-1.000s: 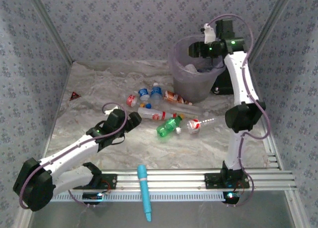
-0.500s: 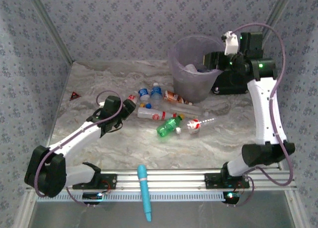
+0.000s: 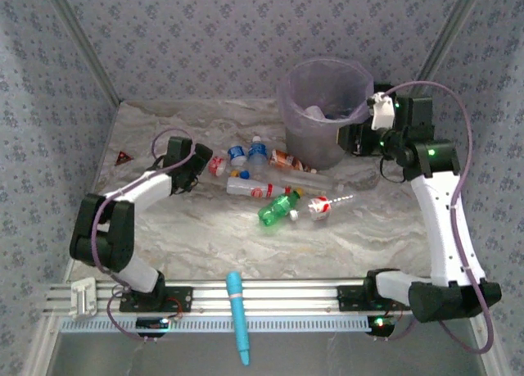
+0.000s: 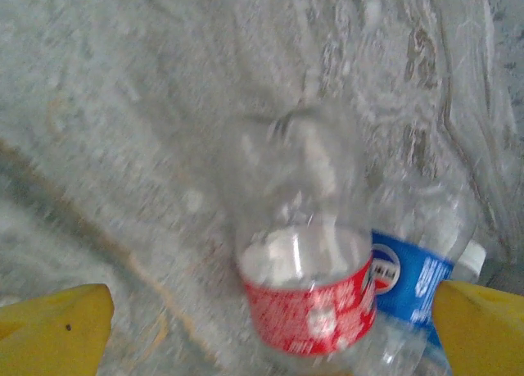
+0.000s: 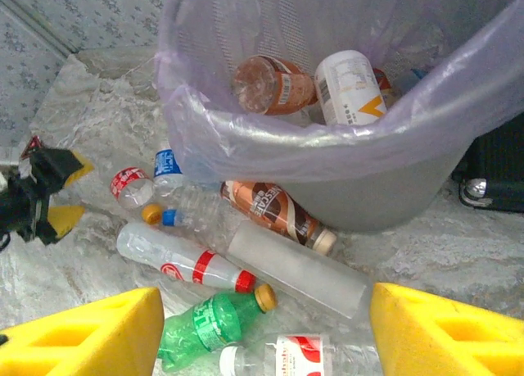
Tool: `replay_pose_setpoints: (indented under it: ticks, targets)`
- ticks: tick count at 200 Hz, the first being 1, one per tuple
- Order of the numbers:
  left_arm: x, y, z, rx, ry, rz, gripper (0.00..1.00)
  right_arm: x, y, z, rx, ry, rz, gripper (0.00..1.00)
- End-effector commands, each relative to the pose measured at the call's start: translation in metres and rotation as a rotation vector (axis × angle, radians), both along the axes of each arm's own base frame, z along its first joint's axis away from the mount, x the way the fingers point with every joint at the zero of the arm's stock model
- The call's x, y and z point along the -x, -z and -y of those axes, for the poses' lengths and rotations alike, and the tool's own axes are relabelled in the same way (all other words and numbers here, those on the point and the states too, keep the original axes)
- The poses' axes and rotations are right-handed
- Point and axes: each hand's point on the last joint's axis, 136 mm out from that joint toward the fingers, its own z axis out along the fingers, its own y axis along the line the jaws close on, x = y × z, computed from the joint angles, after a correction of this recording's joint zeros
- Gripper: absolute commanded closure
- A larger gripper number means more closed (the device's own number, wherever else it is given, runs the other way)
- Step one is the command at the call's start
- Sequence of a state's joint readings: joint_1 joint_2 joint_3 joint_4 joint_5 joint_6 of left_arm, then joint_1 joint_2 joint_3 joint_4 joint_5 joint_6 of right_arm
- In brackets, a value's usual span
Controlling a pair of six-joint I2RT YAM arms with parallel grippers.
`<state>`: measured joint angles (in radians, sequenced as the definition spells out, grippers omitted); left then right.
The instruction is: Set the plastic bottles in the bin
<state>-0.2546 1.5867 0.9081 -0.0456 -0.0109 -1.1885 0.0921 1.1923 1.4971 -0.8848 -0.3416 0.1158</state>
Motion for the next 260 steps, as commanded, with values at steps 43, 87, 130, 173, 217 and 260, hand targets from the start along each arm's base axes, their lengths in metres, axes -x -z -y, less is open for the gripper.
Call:
replay_pose_setpoints:
  ticks: [43,87,130,173,217,260]
  targets:
    - [-0.052,0.010,0.020,0.110,0.048,0.017,0.05,0.010,-0.023,0.009,0.012,0.038,0.057,0.30]
    - [-0.047,0.046,0.022,0.159,-0.011,-0.056,0.18,0.013,-0.022,0.012,0.030,0.040,0.055,0.30]
    - [-0.049,0.047,0.021,0.168,-0.026,-0.052,0.33,0.016,-0.021,0.014,0.035,0.045,0.055,0.30]
    - [-0.049,0.015,0.018,0.146,-0.017,0.002,0.39,0.020,-0.031,0.001,-0.016,-0.006,0.079,0.31]
    - [-0.044,-0.050,-0.002,0.045,-0.009,0.122,0.42,0.028,-0.049,-0.048,-0.089,-0.172,0.121,0.31]
    - [-0.020,-0.121,0.016,0.017,0.230,0.252,0.52,0.039,-0.039,-0.121,-0.030,-0.364,0.106,0.31]
